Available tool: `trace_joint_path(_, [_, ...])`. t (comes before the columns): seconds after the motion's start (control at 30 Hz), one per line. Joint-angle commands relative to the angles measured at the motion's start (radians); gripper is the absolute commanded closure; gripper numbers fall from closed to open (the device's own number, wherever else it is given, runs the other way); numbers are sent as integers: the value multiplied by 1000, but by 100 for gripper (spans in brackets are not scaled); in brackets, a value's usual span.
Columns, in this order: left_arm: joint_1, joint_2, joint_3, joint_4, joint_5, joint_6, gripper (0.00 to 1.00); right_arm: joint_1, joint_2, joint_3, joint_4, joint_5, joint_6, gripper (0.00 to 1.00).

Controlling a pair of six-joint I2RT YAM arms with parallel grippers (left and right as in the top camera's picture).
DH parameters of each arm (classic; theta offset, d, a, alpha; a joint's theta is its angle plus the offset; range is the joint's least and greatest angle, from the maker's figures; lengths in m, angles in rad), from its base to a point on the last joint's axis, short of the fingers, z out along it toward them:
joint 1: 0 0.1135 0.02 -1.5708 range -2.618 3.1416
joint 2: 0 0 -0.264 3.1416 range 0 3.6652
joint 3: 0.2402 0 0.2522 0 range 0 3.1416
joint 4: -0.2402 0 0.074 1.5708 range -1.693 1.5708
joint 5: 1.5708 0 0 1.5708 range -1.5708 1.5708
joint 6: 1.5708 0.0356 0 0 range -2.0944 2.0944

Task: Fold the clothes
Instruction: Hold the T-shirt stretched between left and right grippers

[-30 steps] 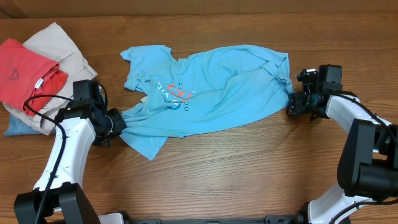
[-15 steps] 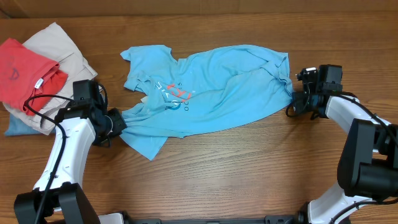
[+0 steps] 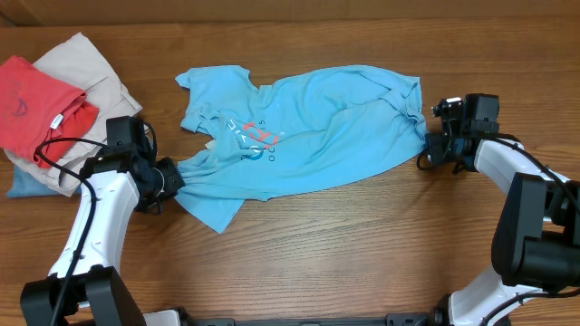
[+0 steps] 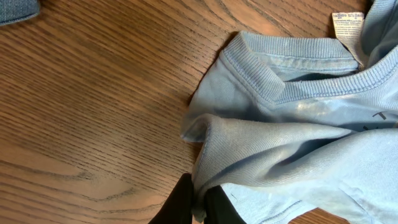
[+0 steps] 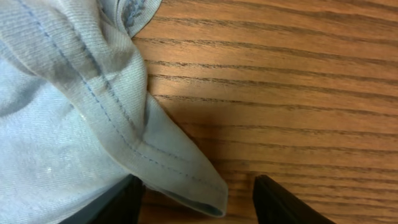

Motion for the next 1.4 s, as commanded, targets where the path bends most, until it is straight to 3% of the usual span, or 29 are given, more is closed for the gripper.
trace_joint_path(0.0, [3, -6, 4, 3, -7, 23, 92, 4, 4, 29, 7, 8, -3, 38])
trace_joint_path(0.37, [3, -6, 4, 4, -6, 22, 92, 3, 4, 37, 34, 78, -2, 37])
trace_joint_path(0.77, [3, -6, 4, 7, -6, 22, 92, 3, 4, 22, 11, -84, 1, 46])
trace_joint_path(0.93, [3, -6, 4, 7, -6, 22, 92, 3, 4, 22, -3, -85, 2, 51])
trace_joint_path(1.37, [3, -6, 4, 8, -6, 22, 92, 0, 4, 22, -4, -17, 5, 51])
